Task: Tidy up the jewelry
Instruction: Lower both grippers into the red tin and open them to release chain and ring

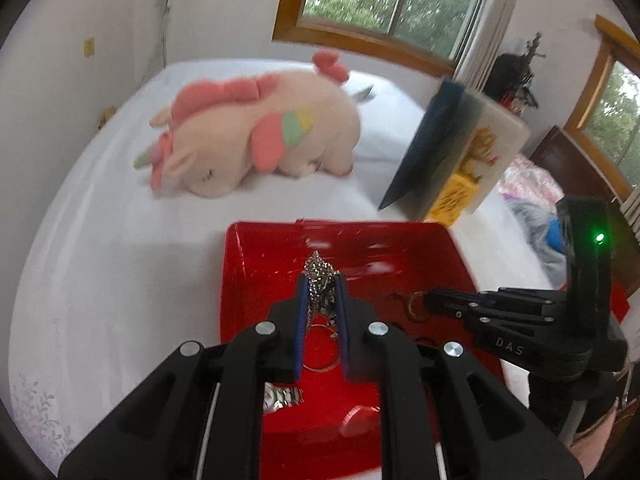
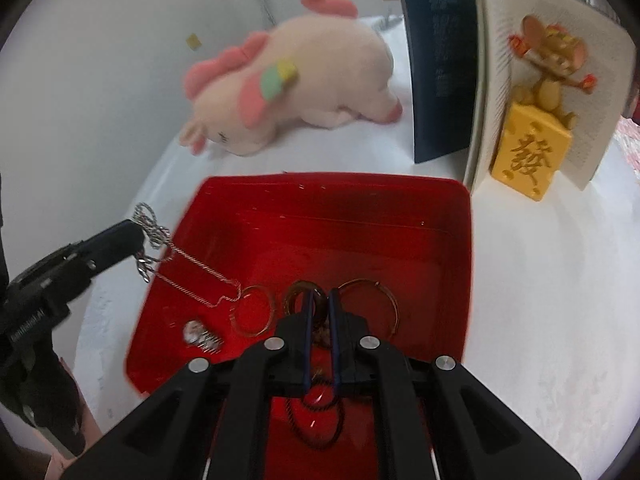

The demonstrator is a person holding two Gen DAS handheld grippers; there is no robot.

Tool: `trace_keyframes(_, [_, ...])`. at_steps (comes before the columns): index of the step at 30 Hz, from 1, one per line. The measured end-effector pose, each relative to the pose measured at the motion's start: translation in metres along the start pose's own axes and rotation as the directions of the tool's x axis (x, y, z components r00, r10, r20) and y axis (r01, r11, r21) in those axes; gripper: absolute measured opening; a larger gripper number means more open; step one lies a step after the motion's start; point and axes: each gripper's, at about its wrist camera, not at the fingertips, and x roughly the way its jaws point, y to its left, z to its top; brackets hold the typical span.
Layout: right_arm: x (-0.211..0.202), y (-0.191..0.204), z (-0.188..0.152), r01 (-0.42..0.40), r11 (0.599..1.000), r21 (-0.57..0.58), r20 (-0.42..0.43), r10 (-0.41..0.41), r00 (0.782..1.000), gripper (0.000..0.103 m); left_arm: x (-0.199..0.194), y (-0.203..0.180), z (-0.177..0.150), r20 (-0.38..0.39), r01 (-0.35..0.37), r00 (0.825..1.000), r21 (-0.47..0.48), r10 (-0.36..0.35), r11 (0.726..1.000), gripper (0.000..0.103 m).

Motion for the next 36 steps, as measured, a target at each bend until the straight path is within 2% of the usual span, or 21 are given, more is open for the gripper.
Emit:
trace_keyframes(6, [0.026,0.002,0.012,0.027,1.000,-0.006,-0.021,-0.027,0.999,0.007,0.046,0.011,0.001,-0.060,-0.037,0.998,-0.013,0.036,0.999,0.012])
trace_keyframes(14, [0.057,0.011,0.023,0.056,0.998,-0.021,-0.065,-0.057,0.996,0.007,0.079,0.027,0.001,-0.116,-0.072,0.991,-0.029,0.068,0.997,0.012])
trace_keyframes(20, [0.067,0.015,0.022,0.062,0.998,-0.024,-0.084,-0.064,0.994,0.008,0.083,0.025,0.003,-0.140,-0.073,0.988,-0.012,0.071,0.997,0.013])
trace_keyframes(23, [0.066,0.013,0.024,0.078,0.997,-0.014,-0.081,-0.078,0.994,0.015,0.082,0.028,0.003,-0.151,-0.072,0.986,-0.028,0.067,0.997,0.014])
trace_keyframes(30, [0.052,0.007,0.021,0.080,0.997,0.017,-0.063,-0.078,0.995,0.015,0.070,0.030,0.000,-0.134,-0.097,0.987,-0.032,0.092,0.995,0.015])
trace_keyframes(33, [0.039,0.008,0.017,0.083,0.996,0.015,-0.046,-0.082,0.996,0.015,0.061,0.030,-0.002,-0.129,-0.102,0.987,-0.031,0.097,0.994,0.025])
trace_keyframes(35, [0.028,0.009,0.013,0.080,0.997,0.015,-0.034,-0.079,0.996,0.016,0.053,0.027,-0.005,-0.112,-0.123,0.987,-0.021,0.120,0.992,0.038])
trace_keyframes(36, [0.021,0.010,0.010,0.076,0.997,0.016,-0.025,-0.076,0.997,0.020,0.046,0.026,-0.008,-0.102,-0.126,0.987,-0.015,0.123,0.992,0.040])
